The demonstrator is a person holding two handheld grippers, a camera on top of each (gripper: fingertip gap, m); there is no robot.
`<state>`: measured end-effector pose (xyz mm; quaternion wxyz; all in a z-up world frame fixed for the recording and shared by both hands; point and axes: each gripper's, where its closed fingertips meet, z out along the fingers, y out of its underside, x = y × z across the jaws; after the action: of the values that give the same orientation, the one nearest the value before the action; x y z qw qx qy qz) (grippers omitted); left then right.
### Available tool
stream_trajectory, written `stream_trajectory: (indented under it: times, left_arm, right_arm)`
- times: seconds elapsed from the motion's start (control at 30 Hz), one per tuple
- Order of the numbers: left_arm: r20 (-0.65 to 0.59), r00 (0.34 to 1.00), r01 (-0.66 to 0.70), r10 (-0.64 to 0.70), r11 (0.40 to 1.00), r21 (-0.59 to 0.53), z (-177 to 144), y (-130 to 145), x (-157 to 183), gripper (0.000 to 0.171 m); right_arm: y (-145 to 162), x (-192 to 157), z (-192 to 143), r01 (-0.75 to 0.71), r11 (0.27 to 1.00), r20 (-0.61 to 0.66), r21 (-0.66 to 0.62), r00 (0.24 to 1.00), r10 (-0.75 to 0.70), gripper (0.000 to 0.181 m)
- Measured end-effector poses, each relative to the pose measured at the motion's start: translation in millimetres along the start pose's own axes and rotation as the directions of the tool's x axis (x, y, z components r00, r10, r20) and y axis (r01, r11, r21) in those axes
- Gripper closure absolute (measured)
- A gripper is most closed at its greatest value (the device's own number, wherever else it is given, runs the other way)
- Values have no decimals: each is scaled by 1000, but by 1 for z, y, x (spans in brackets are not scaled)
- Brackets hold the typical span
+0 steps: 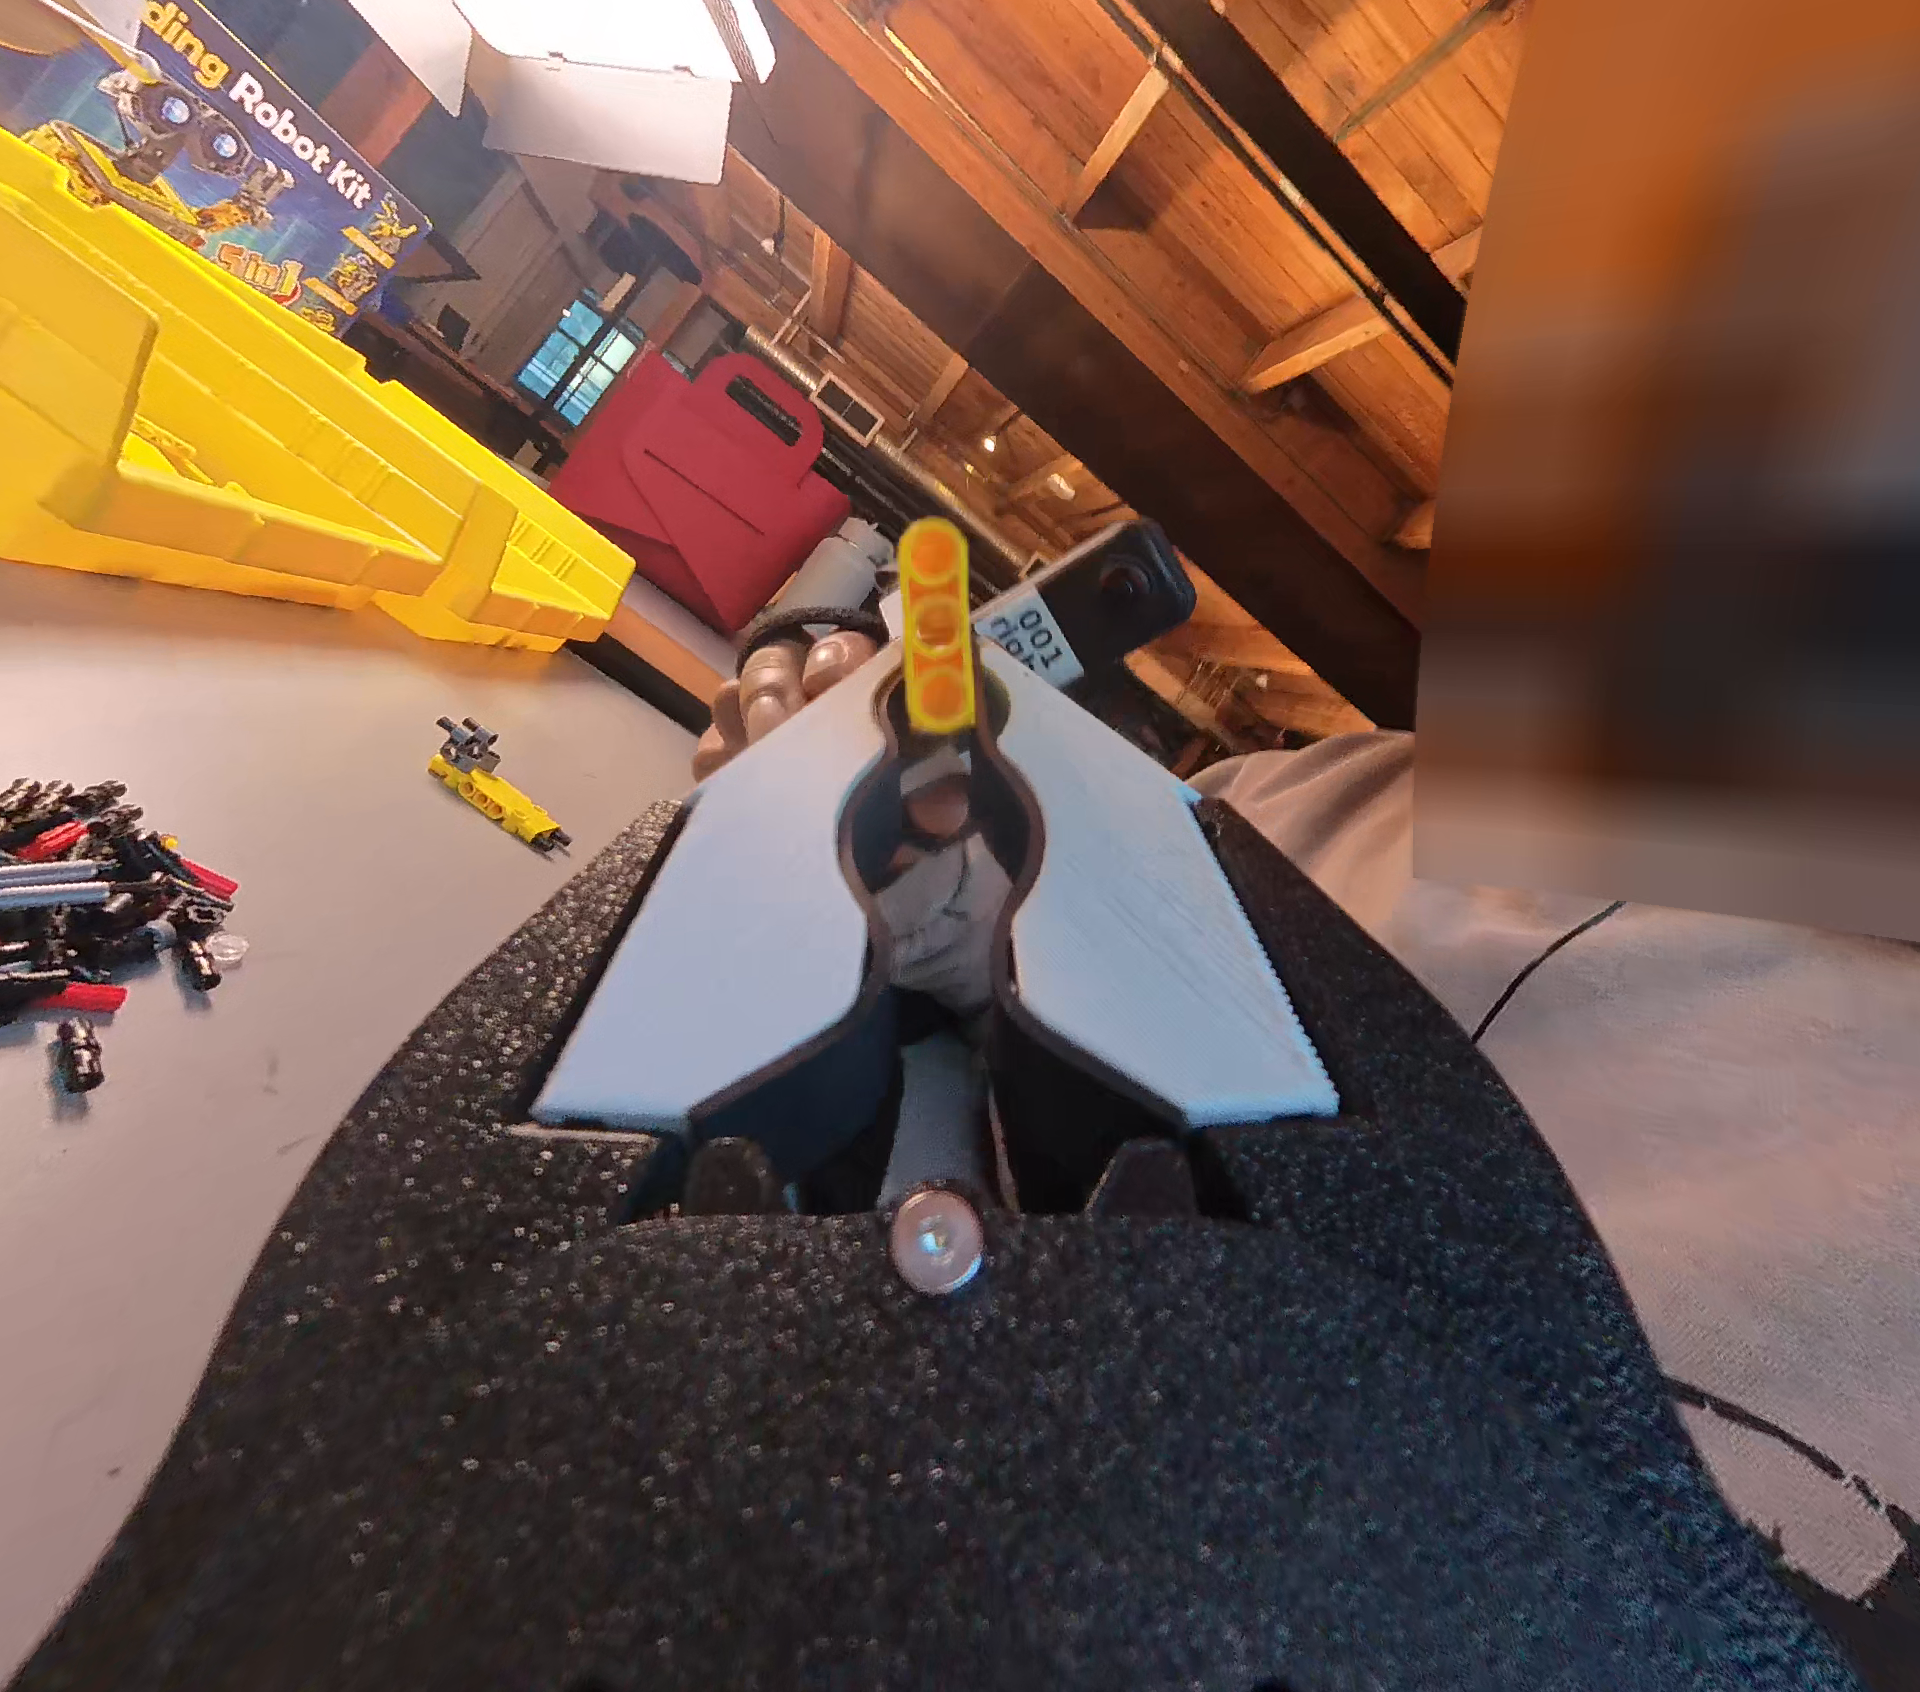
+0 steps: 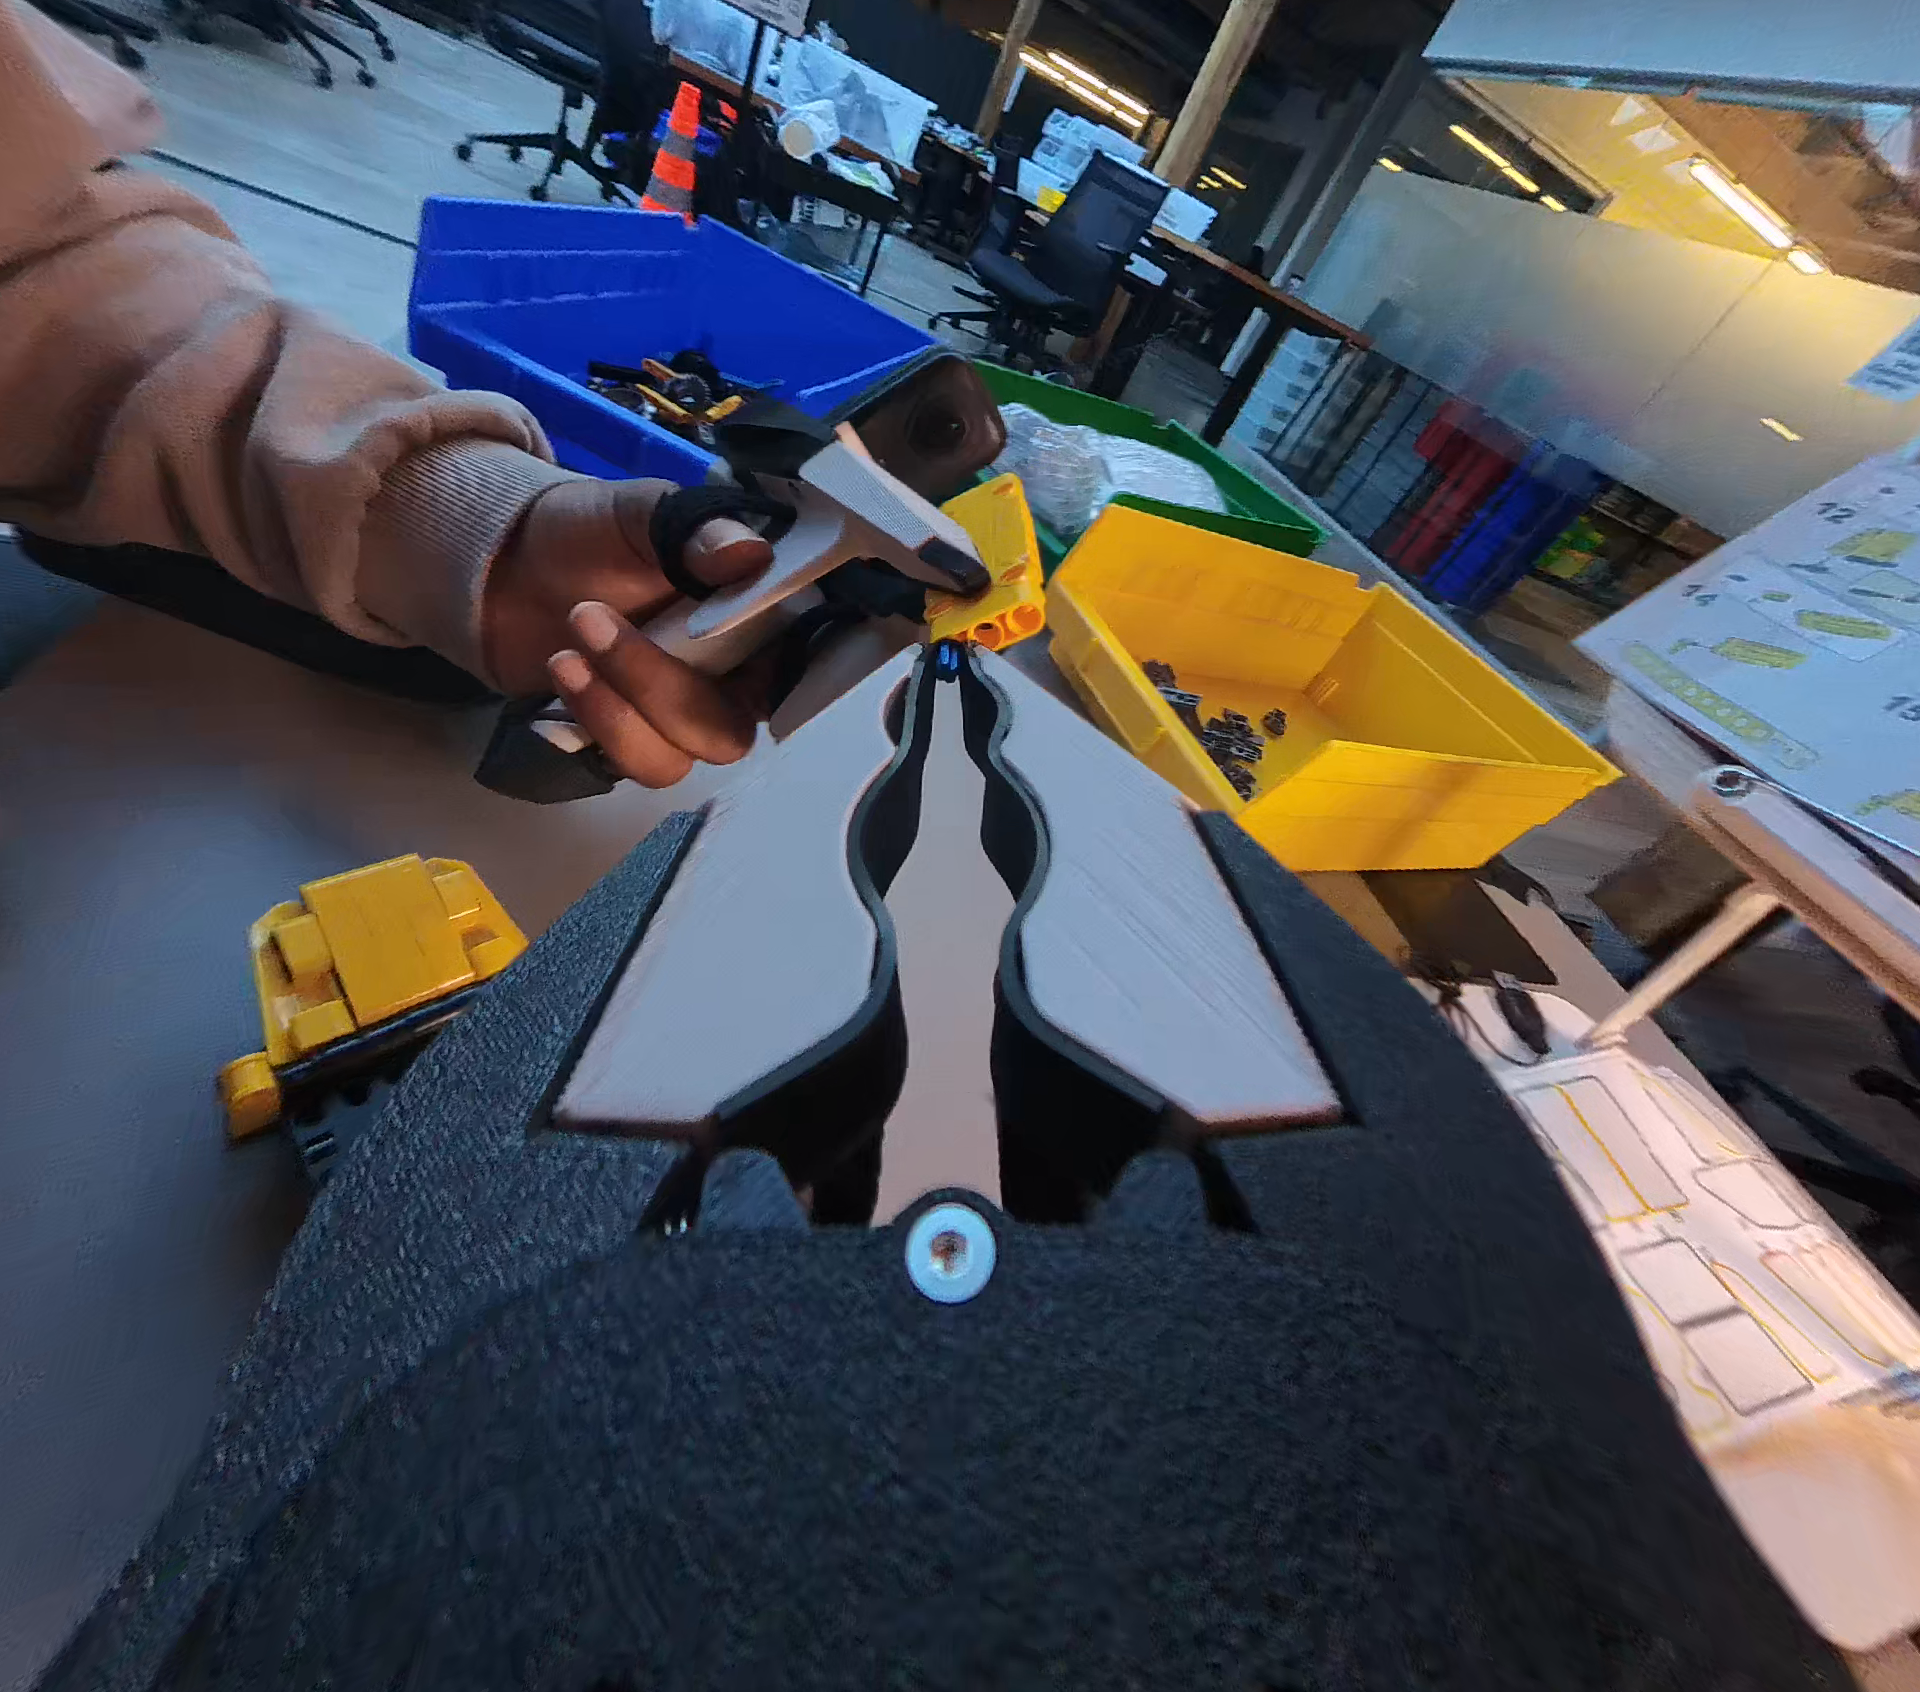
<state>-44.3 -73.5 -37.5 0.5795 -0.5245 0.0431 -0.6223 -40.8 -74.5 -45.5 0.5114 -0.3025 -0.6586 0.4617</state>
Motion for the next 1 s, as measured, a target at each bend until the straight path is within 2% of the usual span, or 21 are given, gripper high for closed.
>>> stream_trajectory:
  times: [0.1, 0.13, 0.23, 0.27, 0.33, 0.4, 0.63, 0.77, 0.9, 0.93, 0.97, 1.0]
  left_arm:
    - [45, 984, -161, 172, 969, -190, 1, 15, 0, 160]
    - [56, 966, -230, 254, 933, -277, 0, 22, -1, 157]
    - [45, 889, -362, 455, 760, -539, -5, 50, -12, 150]
    - [20, 878, -376, 479, 714, -591, -6, 59, -12, 151]
    - [-29, 885, -369, 465, 662, -653, -5, 76, -10, 155]
    - [-50, 889, -362, 454, 632, -685, -6, 88, -11, 163]
    - [-83, 843, -403, 531, 523, -751, -12, 102, -15, 165]
    - [-61, 827, -414, 559, 532, -738, -13, 93, -16, 165]
    - [-74, 806, -440, 587, 512, -738, -11, 89, -14, 165]
    - [-44, 766, -417, 641, 444, -793, -25, 87, -29, 165]
    - [10, 743, -397, 669, 453, -799, -42, 77, -40, 165]
    - [57, 800, -378, 598, 574, -726, -44, 64, -30, 165]
  right_arm:
    - [1, -7, -11, -65, 998, 163, -19, 984, 68, 178]
    - [2, -9, -16, -74, 997, 214, -36, 973, 80, 178]
    - [18, -26, -30, -52, 987, 369, -153, 923, 106, 178]
    - [24, -32, -33, -28, 983, 403, -180, 910, 100, 178]
    - [29, -43, -35, 1, 979, 452, -203, 887, 93, 179]
    - [34, -49, -35, 38, 975, 468, -217, 881, 70, 179]
    - [41, -61, -37, 52, 970, 508, -239, 857, 79, 179]
    - [40, -55, -34, 17, 973, 492, -229, 865, 101, 180]
    - [34, -53, -39, -5, 975, 506, -221, 854, 119, 181]
    - [33, -51, -45, 2, 977, 515, -215, 850, 111, 181]
    - [17, -35, -56, -72, 984, 485, -162, 862, 143, 181]
    - [6, -15, -69, -98, 988, 431, -123, 891, 142, 181]
